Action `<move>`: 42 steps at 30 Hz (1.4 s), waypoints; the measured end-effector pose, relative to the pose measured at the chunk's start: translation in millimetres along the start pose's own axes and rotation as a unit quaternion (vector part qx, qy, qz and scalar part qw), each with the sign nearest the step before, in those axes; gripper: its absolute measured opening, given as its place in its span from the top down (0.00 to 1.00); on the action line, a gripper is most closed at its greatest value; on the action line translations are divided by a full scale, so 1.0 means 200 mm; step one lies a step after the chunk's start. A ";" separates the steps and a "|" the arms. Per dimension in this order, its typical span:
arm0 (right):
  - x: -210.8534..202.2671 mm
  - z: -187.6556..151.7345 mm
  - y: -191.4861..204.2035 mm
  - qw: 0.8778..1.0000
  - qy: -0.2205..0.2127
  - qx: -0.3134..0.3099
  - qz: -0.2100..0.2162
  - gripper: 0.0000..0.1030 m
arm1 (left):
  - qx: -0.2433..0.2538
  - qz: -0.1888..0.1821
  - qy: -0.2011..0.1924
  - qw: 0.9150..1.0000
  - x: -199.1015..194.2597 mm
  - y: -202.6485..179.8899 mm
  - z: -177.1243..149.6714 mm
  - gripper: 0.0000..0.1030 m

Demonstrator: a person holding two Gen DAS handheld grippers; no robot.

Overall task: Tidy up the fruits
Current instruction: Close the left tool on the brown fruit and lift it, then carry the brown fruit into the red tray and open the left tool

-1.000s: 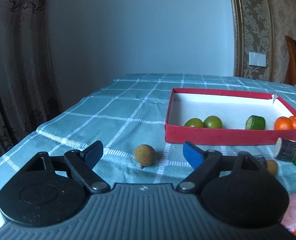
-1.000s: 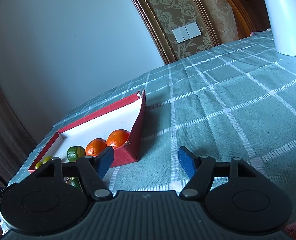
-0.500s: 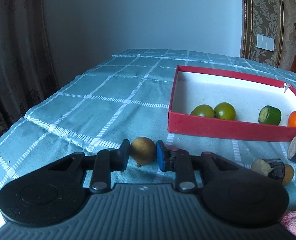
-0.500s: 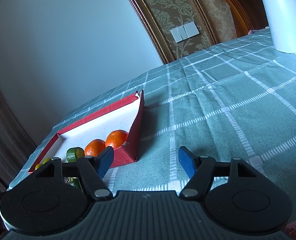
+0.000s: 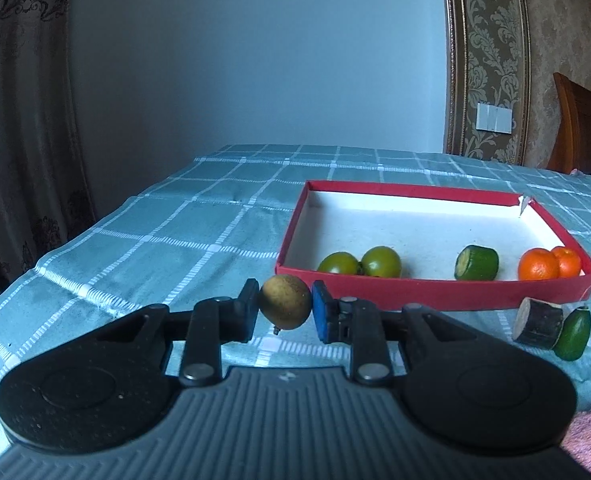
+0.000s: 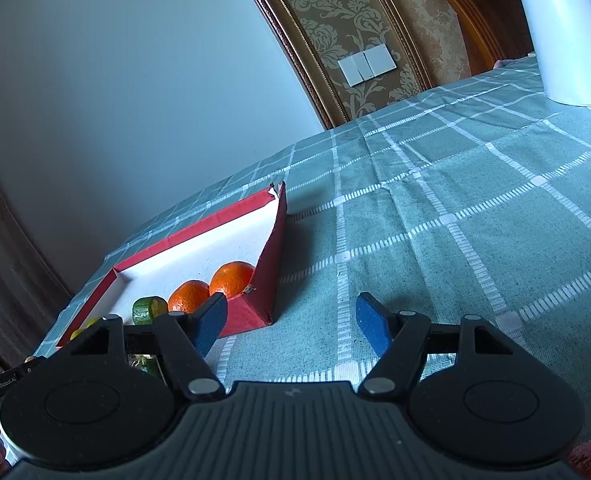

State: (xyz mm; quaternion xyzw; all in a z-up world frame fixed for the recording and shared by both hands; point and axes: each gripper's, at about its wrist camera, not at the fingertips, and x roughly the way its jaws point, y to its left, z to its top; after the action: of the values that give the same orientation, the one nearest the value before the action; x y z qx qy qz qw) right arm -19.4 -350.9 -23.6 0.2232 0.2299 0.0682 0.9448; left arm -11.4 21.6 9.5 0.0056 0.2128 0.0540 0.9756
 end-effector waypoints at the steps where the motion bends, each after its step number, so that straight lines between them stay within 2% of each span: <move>1: 0.00 0.00 0.00 1.000 0.000 0.000 0.000 0.32 | 0.003 -0.003 -0.002 1.000 0.00 -0.02 0.00 0.75; 11: 0.00 0.00 -0.01 1.000 0.000 0.002 0.001 0.31 | 0.018 -0.014 -0.025 0.999 0.10 -0.12 0.14 0.75; 17: 0.00 0.00 0.00 1.000 0.001 0.003 0.003 0.32 | 0.017 -0.003 -0.011 1.000 0.26 -0.14 0.21 0.75; 27: 0.01 0.00 0.00 1.000 0.003 0.003 0.008 0.32 | 0.006 -0.001 0.020 1.000 0.46 -0.14 0.23 0.75; 42: 0.01 0.00 0.00 1.000 0.005 0.003 0.009 0.32 | -0.010 -0.016 0.050 0.999 0.55 -0.11 0.21 0.75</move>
State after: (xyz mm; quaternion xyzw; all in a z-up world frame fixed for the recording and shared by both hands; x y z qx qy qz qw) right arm -17.3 -350.6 -23.9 0.2276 0.2325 0.0770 0.9424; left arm 107.1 12.9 0.7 -0.0101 0.2607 0.0404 0.9645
